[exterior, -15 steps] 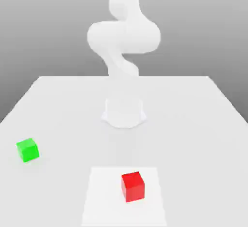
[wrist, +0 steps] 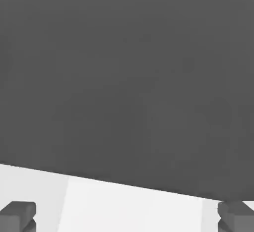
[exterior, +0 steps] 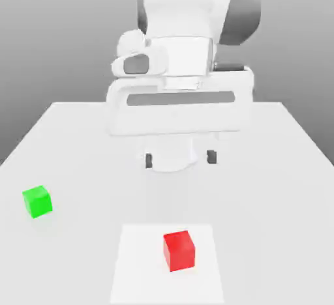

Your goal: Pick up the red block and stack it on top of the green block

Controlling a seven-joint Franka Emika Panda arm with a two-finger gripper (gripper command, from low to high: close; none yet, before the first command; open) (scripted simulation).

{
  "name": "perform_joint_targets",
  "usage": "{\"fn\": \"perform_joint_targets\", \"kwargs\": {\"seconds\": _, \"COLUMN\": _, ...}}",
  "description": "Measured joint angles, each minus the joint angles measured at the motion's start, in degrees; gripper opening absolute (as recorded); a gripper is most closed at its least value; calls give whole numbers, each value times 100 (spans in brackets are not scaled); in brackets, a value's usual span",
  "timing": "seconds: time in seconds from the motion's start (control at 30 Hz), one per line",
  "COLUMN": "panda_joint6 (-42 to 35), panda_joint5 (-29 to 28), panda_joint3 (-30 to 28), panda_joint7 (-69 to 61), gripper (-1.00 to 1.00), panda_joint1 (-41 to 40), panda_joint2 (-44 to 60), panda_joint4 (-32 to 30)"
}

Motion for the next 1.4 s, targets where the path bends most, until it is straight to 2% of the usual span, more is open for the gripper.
{"fn": "perform_joint_targets", "kwargs": {"seconds": 0.17, "panda_joint6": 576, "panda_joint5": -17, "panda_joint3": 9, "panda_joint7": -259, "gripper": 0, "panda_joint1": 69, "panda_joint2": 1038, "panda_joint4": -494}}
{"fn": "perform_joint_targets", "kwargs": {"seconds": 0.37, "panda_joint6": 1584, "panda_joint5": 53, "panda_joint3": 65, "panda_joint7": -360, "gripper": 0, "panda_joint1": 31, "panda_joint2": 2284, "panda_joint4": -429}}
{"fn": "perform_joint_targets", "kwargs": {"seconds": 0.4, "panda_joint6": 1712, "panda_joint5": 59, "panda_joint3": 78, "panda_joint7": -365, "gripper": -100, "panda_joint1": 19, "panda_joint2": 2434, "panda_joint4": -408}}
{"fn": "perform_joint_targets", "kwargs": {"seconds": 0.63, "panda_joint6": 1717, "panda_joint5": 42, "panda_joint3": 86, "panda_joint7": -351, "gripper": -100, "panda_joint1": 8, "panda_joint2": 2443, "panda_joint4": -407}}
{"fn": "perform_joint_targets", "kwargs": {"seconds": 0.83, "panda_joint6": 793, "panda_joint5": -24, "panda_joint3": 21, "panda_joint7": -315, "gripper": -100, "panda_joint1": 4, "panda_joint2": 1357, "panda_joint4": -567}}
{"fn": "perform_joint_targets", "kwargs": {"seconds": 1.23, "panda_joint6": 206, "panda_joint5": -469, "panda_joint3": -1393, "panda_joint7": -922, "gripper": -100, "panda_joint1": -2802, "panda_joint2": 541, "panda_joint4": -748}}
{"fn": "perform_joint_targets", "kwargs": {"seconds": 1.4, "panda_joint6": 116, "panda_joint5": -463, "panda_joint3": -2020, "panda_joint7": -1293, "gripper": -100, "panda_joint1": -3558, "panda_joint2": 406, "panda_joint4": -808}}
